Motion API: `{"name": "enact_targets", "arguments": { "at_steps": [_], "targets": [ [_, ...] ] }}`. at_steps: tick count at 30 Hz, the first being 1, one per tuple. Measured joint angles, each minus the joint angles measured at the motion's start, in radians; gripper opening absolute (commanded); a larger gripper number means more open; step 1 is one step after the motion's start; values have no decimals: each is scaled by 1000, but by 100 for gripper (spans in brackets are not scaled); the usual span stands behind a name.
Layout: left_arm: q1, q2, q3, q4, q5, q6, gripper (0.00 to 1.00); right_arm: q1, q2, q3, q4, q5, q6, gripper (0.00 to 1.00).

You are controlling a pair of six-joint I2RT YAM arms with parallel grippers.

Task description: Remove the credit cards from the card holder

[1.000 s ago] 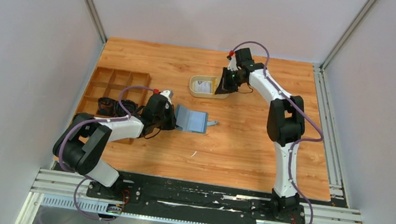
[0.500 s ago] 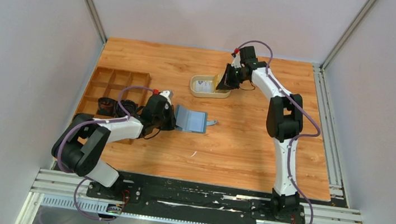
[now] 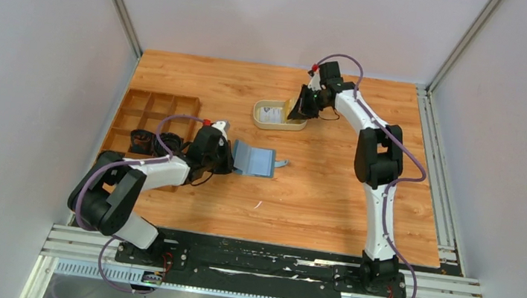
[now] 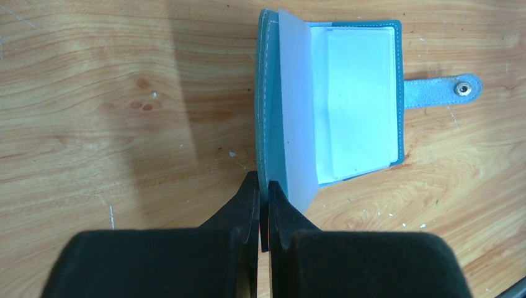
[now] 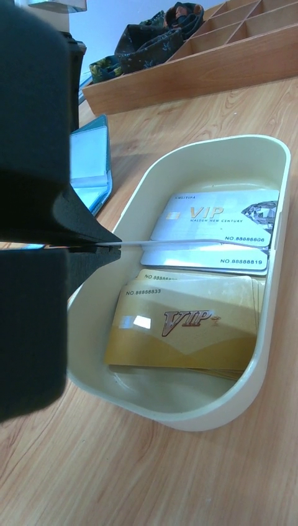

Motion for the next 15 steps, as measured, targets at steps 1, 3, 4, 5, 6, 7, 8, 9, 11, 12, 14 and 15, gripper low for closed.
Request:
{"name": "enact_targets", "arguments": {
  "at_steps": [1,3,4,5,6,7,8,9,11,12,14,15],
  "targets": [
    [0,-1,-1,0,0,0,0,-1,0,-2,0,0,0,0],
    [0,-2,-2,0,0,0,0,-3,0,-4,0,0,0,0],
    [0,-4,-2,0,0,0,0,-4,0,-5,0,0,0,0],
    [0,-6,-4,0,0,0,0,-6,0,-9,1,0,0,0],
    [0,-7,-6,0,0,0,0,-8,0,-11,1,0,0,0],
    [0,-9,-8,-1,0,0,0,-10,0,-14,2,0,0,1],
    [0,-10,-8,0,0,0,0,-11,0,-17,1,0,0,1],
    [0,-10,-8,0,0,0,0,-13,0,-21,1,0,0,1],
    [0,-12,-11,1,0,0,0,-16,0,-27,2,0,0,1],
    [0,-13,-13,1,0,0,0,-16,0,-30,2,0,0,1],
    [0,-14,-14,1,0,0,0,-16,0,-35,1,0,0,2],
    [0,-15,-14,1,0,0,0,-16,0,-39,1,0,-1,4]
  ]
}}
